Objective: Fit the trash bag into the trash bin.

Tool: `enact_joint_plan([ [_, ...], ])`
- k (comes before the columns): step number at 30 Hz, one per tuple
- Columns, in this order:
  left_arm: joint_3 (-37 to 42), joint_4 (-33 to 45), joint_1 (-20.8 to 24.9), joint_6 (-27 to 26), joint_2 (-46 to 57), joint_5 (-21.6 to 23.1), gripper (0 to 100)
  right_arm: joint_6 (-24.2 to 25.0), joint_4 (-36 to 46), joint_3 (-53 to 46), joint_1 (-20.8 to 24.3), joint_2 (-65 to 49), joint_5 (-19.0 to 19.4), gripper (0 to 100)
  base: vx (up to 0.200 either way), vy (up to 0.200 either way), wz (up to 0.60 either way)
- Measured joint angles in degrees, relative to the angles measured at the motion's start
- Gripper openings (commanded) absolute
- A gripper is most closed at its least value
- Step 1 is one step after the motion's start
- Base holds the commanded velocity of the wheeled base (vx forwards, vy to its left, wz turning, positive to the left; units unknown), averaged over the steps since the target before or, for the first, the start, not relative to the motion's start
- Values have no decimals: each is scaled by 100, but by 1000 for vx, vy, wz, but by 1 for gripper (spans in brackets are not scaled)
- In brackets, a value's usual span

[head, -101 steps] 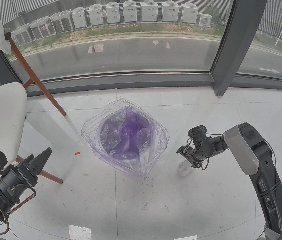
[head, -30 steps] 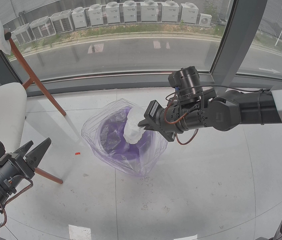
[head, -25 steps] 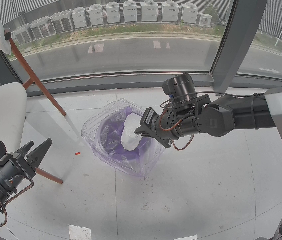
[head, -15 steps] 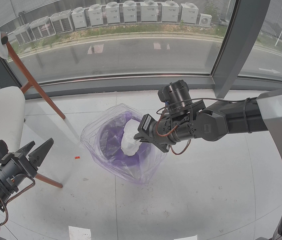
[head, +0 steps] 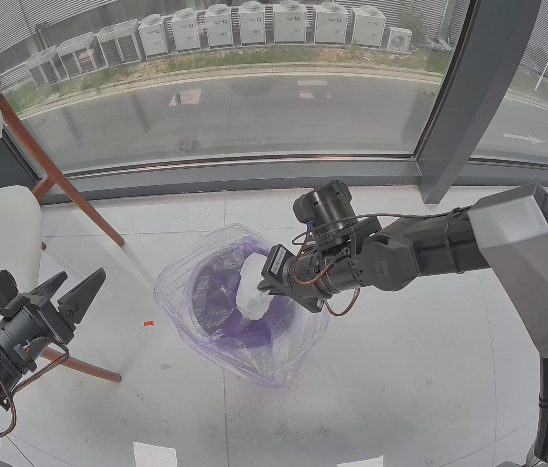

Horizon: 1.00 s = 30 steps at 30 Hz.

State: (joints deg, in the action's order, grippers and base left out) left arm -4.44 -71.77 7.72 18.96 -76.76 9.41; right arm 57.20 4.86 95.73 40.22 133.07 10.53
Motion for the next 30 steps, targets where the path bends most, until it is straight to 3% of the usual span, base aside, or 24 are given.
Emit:
enact_joint_plan([
  [30, -51, -16, -37, -7, 11, -72, 100, -2, -1936, 335, 24, 1298, -418, 0, 0, 0, 0],
])
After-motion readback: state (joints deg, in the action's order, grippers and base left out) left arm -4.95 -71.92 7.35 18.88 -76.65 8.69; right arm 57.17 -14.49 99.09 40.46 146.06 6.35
